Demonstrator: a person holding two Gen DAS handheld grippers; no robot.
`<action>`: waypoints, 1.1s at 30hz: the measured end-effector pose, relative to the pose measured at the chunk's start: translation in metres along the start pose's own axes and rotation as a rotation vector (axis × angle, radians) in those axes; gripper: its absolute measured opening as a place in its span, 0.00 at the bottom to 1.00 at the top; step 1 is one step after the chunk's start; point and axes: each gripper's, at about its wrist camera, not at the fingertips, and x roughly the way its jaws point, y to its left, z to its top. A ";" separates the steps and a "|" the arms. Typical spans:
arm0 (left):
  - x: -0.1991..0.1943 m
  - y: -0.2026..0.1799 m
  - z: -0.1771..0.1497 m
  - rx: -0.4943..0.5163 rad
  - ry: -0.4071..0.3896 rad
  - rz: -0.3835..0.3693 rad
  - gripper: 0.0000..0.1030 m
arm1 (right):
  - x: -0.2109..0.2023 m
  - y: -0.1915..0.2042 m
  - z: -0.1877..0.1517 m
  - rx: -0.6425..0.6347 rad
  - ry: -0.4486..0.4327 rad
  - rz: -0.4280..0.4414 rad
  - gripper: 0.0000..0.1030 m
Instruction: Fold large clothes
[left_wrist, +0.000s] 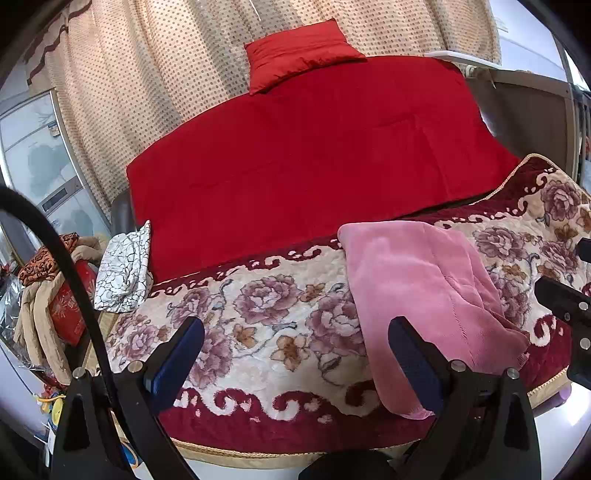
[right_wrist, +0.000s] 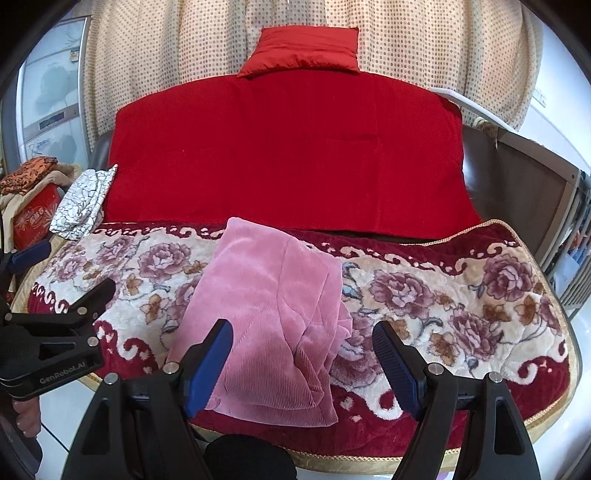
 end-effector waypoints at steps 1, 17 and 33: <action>0.000 0.000 0.000 0.001 -0.001 -0.002 0.97 | 0.000 0.000 0.000 0.002 0.001 0.000 0.79; 0.008 0.003 -0.002 -0.016 0.023 -0.022 0.97 | 0.008 0.007 -0.003 -0.010 0.023 -0.013 0.79; 0.013 -0.005 0.003 0.000 0.036 -0.032 0.97 | 0.018 0.004 -0.005 -0.004 0.034 0.001 0.79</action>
